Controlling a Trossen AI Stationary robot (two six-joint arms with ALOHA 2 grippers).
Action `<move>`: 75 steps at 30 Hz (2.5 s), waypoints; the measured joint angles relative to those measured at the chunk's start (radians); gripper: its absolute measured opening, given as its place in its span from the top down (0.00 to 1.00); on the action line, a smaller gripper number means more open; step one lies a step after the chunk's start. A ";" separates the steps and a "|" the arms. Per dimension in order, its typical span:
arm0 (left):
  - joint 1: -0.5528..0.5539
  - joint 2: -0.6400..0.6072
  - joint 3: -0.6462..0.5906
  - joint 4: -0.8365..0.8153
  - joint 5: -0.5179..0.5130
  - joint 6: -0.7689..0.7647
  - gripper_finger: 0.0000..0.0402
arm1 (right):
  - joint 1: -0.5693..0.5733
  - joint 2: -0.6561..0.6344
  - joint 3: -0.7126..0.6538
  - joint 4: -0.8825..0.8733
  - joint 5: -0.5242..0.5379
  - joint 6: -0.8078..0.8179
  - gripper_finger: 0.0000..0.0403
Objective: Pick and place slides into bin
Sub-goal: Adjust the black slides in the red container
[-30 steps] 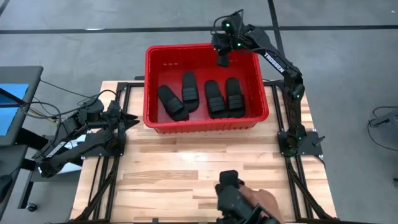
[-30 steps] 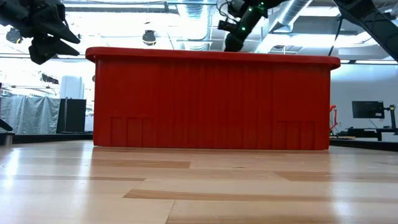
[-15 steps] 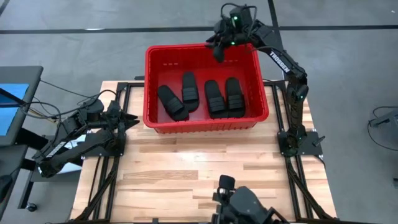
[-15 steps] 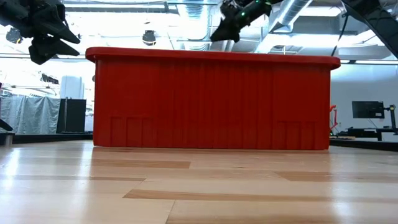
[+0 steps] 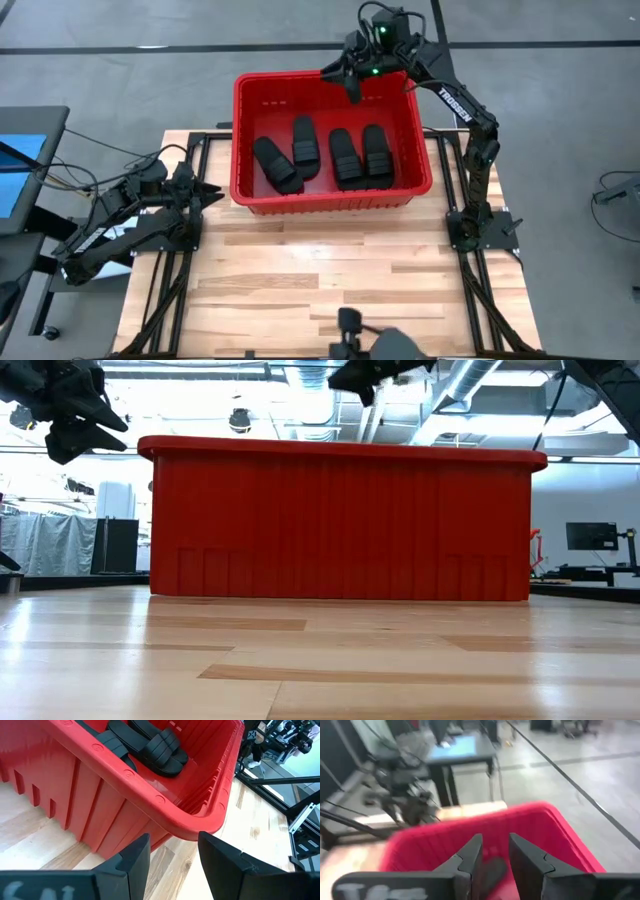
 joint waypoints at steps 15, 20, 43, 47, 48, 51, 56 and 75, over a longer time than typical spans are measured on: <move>0.000 0.000 0.000 0.000 -0.024 0.001 0.61 | 0.090 -0.091 -0.008 0.222 0.007 0.094 0.81; 0.000 0.000 0.000 0.000 -0.024 0.001 0.61 | 0.053 -0.175 -0.005 0.216 0.042 0.088 0.81; 0.000 0.000 0.000 0.014 -0.298 0.001 0.61 | -0.094 -0.876 -1.160 0.863 0.093 0.313 0.81; 0.000 0.000 0.000 0.068 -0.326 0.001 0.61 | -0.051 -1.056 -1.358 0.856 0.091 0.302 0.81; 0.000 0.000 0.000 0.091 -0.329 -0.003 0.61 | -0.034 -1.090 -1.401 0.856 0.092 0.292 0.81; 0.000 0.000 0.000 0.163 -0.330 -0.012 0.61 | 0.016 -1.176 -1.523 0.912 0.095 0.262 0.81; 0.000 0.000 0.000 0.283 -0.330 -0.007 0.61 | 0.079 -1.280 -1.713 1.049 0.166 0.260 0.81; 0.000 0.272 0.083 0.700 -0.157 0.296 0.61 | 0.144 -1.374 -1.869 1.016 0.173 0.214 0.81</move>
